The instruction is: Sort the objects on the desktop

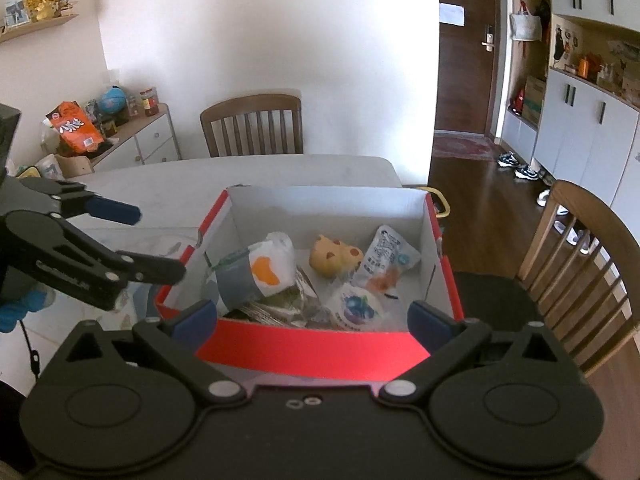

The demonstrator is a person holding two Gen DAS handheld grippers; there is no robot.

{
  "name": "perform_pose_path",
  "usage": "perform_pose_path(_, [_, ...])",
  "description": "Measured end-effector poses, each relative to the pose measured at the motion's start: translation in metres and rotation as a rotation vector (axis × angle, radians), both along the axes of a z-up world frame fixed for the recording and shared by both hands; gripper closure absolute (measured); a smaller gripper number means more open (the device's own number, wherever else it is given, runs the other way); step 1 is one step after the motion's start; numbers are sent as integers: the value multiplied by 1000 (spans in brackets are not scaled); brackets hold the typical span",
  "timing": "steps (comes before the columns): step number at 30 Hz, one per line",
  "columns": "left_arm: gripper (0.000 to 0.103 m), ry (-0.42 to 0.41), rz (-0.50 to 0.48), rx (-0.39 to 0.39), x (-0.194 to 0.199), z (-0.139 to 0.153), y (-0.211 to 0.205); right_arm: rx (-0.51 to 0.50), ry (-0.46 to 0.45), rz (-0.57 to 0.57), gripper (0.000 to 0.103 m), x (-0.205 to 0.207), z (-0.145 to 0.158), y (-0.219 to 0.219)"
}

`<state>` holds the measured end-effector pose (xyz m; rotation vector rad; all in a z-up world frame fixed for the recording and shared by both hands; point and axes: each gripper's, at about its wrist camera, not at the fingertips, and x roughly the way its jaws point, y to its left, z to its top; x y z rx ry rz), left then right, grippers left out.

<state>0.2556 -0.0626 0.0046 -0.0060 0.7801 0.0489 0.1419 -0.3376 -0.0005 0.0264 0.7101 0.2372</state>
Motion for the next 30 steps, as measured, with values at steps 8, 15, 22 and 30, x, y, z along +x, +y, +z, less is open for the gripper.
perform_pose_path(8, [0,28,24,6,-15,-6,-8,-17,-3,-10,1,-8,-6,4])
perform_pose_path(15, [0,45,49,-27,-20,-12,-6,-19,3,-10,1,-11,-8,6])
perform_pose_path(22, [0,43,36,-2,-27,-14,-14,-13,9,-18,1,-14,-11,6])
perform_pose_path(30, [0,48,22,-9,-29,-16,-18,-4,6,-23,1,-15,-11,6])
